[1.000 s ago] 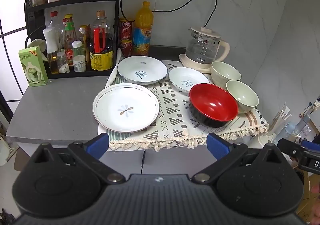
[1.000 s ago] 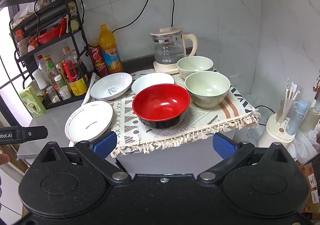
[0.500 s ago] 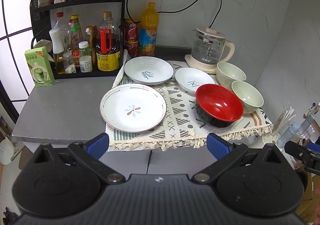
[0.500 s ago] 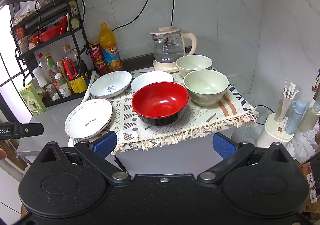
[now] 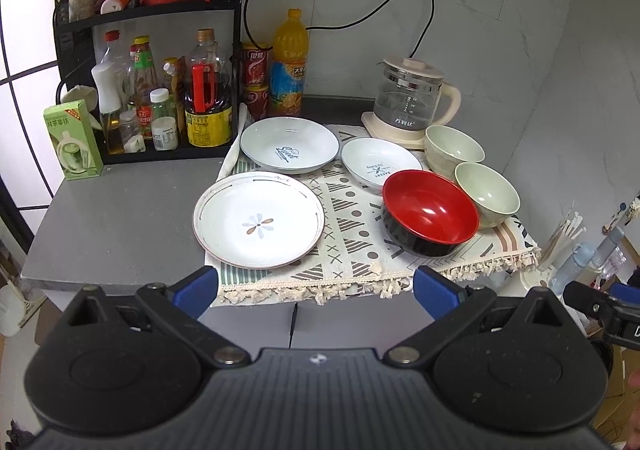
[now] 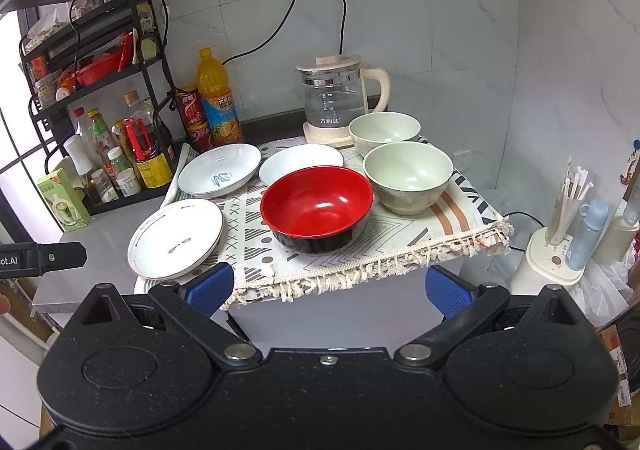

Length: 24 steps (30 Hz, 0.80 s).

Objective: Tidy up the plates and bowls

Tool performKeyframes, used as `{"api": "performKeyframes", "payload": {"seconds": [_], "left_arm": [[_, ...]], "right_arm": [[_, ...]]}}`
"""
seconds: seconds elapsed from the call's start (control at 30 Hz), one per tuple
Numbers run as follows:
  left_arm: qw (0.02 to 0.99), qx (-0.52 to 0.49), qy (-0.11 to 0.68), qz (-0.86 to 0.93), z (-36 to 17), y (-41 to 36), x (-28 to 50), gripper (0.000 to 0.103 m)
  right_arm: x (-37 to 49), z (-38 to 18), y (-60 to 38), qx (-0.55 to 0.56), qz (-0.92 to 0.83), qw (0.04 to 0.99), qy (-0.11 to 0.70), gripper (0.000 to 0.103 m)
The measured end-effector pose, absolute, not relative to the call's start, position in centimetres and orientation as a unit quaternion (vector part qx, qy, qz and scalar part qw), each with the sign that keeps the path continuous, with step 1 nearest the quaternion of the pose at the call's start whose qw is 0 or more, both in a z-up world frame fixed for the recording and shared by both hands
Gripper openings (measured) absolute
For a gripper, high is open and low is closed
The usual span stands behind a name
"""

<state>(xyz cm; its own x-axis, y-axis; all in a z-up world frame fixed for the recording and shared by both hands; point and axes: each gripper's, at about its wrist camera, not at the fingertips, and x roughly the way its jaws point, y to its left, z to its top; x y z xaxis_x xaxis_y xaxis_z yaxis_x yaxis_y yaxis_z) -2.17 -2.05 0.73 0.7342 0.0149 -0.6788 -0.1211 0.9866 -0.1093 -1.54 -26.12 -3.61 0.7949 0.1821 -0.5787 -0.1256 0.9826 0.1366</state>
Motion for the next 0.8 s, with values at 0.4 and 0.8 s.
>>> {"api": "performKeyframes", "payload": {"seconds": [0.4,0.8], "left_arm": [[0.929,-0.071,0.362,0.034,0.7,-1.7,-1.7,0.102],[0.929,-0.073,0.361,0.035,0.4,-2.0,-0.7,0.102]], "right_arm": [[-1.3,-3.5,-26.0,0.044,0.081,0.946,0.312,0.103],[-0.7,-3.9,-26.2,0.044,0.079,0.945,0.315,0.103]]}}
